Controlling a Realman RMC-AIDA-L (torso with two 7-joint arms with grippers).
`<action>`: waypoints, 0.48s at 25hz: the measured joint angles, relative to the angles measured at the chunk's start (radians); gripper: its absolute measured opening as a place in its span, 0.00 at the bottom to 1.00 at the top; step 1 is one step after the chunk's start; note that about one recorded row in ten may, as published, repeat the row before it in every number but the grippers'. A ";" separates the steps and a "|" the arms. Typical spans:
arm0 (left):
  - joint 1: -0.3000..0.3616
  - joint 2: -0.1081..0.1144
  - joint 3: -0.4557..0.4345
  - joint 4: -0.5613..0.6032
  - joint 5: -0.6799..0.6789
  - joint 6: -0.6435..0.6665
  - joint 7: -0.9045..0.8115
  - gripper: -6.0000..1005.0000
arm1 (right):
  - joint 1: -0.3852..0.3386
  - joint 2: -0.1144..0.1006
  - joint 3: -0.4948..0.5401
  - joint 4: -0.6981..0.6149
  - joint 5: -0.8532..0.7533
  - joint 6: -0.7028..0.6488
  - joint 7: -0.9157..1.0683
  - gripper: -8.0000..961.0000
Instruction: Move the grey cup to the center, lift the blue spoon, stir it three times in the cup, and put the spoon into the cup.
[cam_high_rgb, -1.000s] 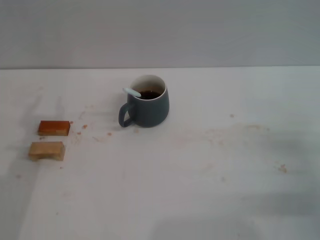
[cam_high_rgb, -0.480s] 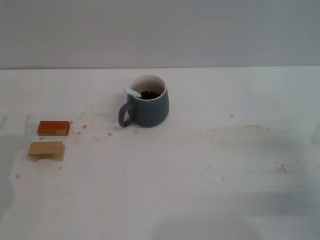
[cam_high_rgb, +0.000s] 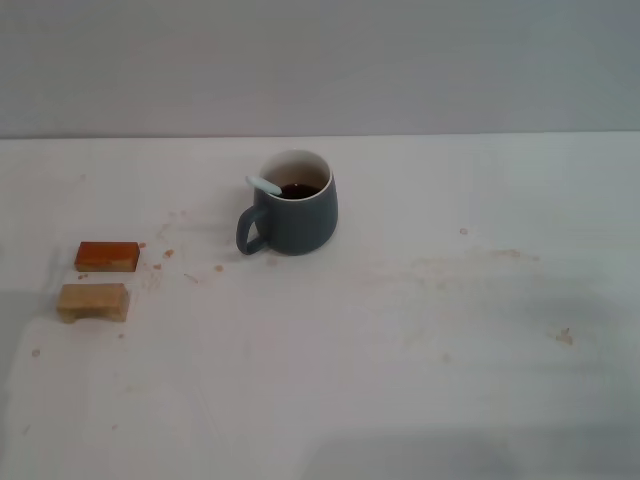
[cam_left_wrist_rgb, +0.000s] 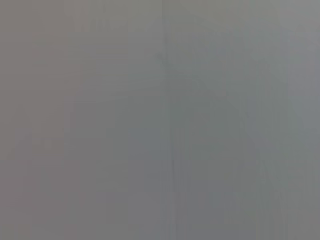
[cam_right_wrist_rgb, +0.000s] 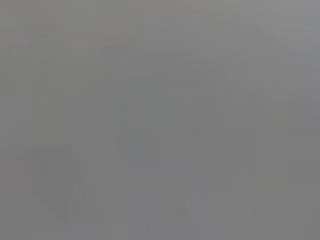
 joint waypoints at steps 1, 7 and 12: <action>-0.001 0.001 -0.001 0.001 0.000 0.004 -0.011 0.72 | -0.010 0.002 -0.008 -0.002 -0.004 -0.015 -0.004 0.01; -0.021 0.002 -0.008 0.024 -0.001 0.015 -0.045 0.72 | -0.015 0.004 -0.022 -0.003 -0.004 -0.017 -0.006 0.01; -0.039 0.002 -0.007 0.060 -0.001 0.015 -0.068 0.72 | -0.019 0.006 -0.022 0.012 0.001 -0.016 -0.005 0.01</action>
